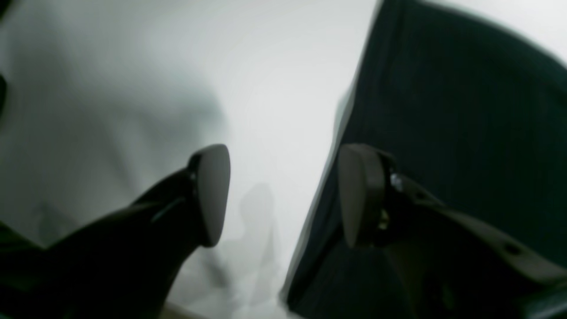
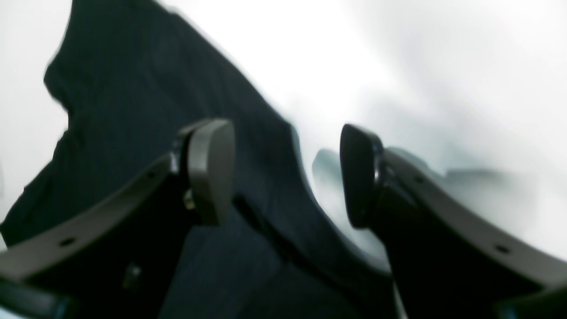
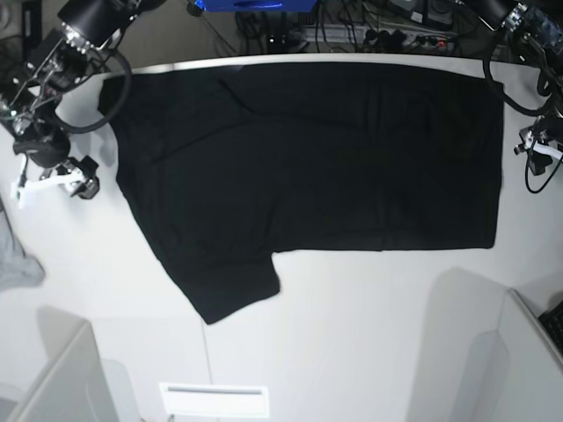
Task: Fold the T-shirt properly
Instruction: 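Open both grippers and release the shirt's collar edge, then reach both grippers down to the shirt's hem corners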
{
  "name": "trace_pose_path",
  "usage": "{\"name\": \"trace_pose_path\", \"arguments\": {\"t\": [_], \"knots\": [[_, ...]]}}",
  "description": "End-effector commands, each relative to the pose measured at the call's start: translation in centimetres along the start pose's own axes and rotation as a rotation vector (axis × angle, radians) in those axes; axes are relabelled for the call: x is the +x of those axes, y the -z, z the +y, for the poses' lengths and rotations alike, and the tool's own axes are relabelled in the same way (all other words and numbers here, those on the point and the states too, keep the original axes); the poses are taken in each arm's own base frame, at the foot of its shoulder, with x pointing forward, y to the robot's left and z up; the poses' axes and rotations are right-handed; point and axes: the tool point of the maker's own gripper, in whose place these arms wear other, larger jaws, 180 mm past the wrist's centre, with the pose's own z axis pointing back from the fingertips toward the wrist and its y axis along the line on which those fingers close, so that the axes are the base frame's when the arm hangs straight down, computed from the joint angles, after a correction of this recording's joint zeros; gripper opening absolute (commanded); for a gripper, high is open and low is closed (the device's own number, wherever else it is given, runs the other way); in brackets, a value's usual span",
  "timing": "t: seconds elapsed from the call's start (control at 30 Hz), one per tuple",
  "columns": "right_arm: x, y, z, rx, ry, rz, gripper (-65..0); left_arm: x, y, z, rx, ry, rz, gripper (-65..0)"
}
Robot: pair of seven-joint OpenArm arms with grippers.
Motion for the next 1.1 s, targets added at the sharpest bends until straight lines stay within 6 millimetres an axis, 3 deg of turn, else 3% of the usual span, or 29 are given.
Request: {"name": "trace_pose_path", "arguments": {"t": [0.0,0.27,0.4,0.5,0.63,0.8,0.93,1.07], "knots": [[1.7,0.1,1.0,0.028,-0.022,-0.040,-29.0,2.1,-0.3,-0.1,-0.002,0.027,-0.058,-27.8],[3.0,2.7,4.0,0.090,-0.105,-0.044,-28.7,6.3,1.4,-2.7,-0.075,0.065,-0.127,-28.0],[3.4,3.9,5.6,0.135,-0.123,-0.048,-28.7,6.4,3.5,-4.0,-0.126,0.046,-0.125,-28.0],[4.1,5.0,8.3,0.216,-0.218,-0.051,-28.7,7.0,5.3,-5.8,-0.177,0.120,-0.111,-28.0],[5.3,7.5,10.2,0.261,-0.235,-0.033,-28.7,7.5,7.5,-6.9,-0.194,0.184,-0.106,-28.0],[5.7,12.4,13.1,0.293,-0.271,-0.002,-28.7,7.7,10.3,-7.8,-0.153,0.257,-0.062,-27.8],[6.3,14.9,14.3,0.292,-0.259,0.004,-28.5,8.2,11.3,-8.2,-0.166,0.226,-0.049,-27.5],[6.4,16.7,14.3,0.271,-0.224,0.020,-28.5,8.2,11.6,-8.1,-0.168,0.216,-0.039,-27.0]]}}
